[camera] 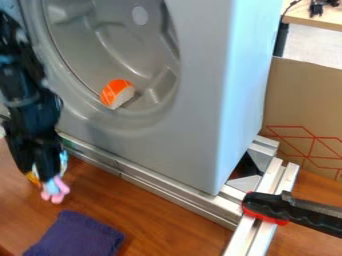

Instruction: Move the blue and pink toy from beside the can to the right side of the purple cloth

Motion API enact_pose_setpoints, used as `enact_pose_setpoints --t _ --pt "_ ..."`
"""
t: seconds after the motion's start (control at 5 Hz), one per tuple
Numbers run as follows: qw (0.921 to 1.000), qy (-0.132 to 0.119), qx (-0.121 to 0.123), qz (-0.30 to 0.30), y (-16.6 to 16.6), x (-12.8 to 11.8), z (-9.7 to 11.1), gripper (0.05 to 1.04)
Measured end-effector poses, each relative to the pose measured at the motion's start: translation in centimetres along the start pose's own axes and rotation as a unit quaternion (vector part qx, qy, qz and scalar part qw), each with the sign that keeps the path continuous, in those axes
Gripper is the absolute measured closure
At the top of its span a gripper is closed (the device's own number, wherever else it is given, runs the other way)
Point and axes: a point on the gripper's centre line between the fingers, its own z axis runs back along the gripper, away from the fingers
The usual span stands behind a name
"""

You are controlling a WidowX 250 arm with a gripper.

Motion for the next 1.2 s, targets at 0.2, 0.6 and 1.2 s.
enact_pose_setpoints --t 0.2,0.6,1.2 --pt "0.9978 -0.042 -0.002 -0.05 -3.8 0.8 4.7 0.424" --pt "0.9879 -0.009 -0.03 -0.152 -10.3 0.3 3.3 0.424" --pt "0.9578 0.047 -0.056 -0.278 -17.8 -2.5 -1.1 0.424"
